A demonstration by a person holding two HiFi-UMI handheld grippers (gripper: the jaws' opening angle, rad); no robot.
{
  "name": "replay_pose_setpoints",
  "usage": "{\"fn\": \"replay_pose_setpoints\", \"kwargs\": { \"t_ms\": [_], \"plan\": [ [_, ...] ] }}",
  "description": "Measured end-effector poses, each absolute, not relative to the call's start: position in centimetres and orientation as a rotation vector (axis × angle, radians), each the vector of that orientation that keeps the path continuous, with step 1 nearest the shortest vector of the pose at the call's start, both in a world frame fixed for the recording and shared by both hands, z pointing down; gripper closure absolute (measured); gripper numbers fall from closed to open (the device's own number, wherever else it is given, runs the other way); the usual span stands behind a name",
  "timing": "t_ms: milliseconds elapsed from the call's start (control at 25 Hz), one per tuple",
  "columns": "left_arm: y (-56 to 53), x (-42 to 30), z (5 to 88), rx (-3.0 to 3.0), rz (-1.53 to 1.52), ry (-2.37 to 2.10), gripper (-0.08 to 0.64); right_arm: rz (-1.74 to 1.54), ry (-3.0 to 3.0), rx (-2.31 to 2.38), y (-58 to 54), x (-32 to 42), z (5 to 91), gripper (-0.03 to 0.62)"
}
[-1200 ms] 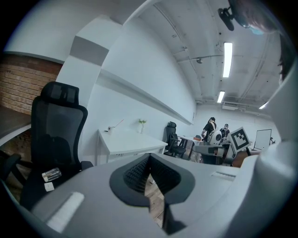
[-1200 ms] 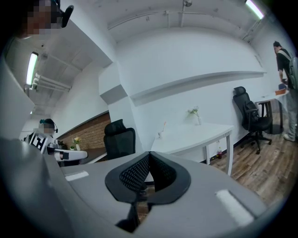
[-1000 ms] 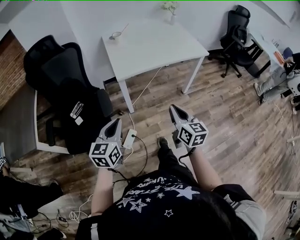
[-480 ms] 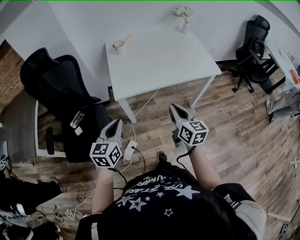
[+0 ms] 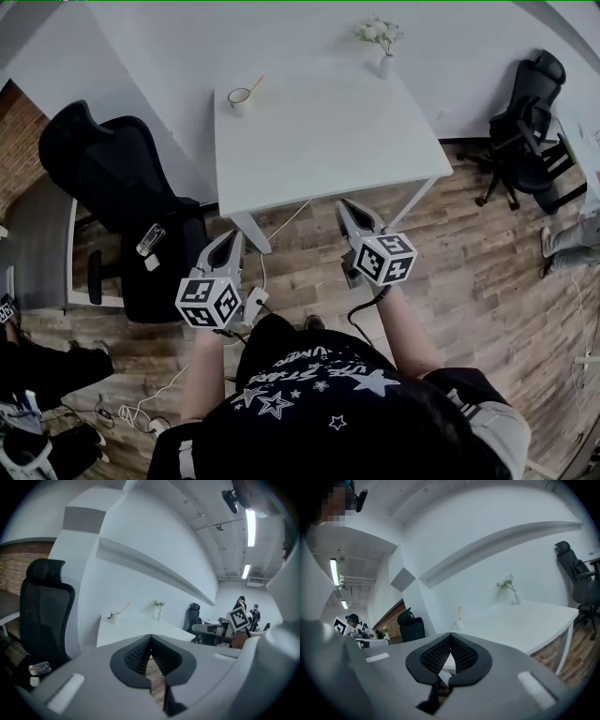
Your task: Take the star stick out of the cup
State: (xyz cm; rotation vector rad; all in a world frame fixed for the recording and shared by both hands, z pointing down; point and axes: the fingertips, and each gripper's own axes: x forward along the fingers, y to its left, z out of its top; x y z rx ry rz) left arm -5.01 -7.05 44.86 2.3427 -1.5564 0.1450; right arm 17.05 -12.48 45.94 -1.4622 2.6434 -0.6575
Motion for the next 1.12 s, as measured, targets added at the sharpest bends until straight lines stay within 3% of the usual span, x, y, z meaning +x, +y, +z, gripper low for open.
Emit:
{"fn": "replay_pose_setpoints", "kwargs": {
  "t_ms": [480, 1120],
  "plan": [
    [-13.9, -6.0, 46.9, 2.314, 0.129, -1.551, 0.557, -0.646, 2.694, -1.434, -18.8, 15.6, 46.9, 0.575],
    [-34.1, -11.6, 46.1, 2.308, 0.112, -1.552, 0.557, -0.683, 2.707, -1.432, -39.8, 7.9, 46.4, 0.574]
  ]
}}
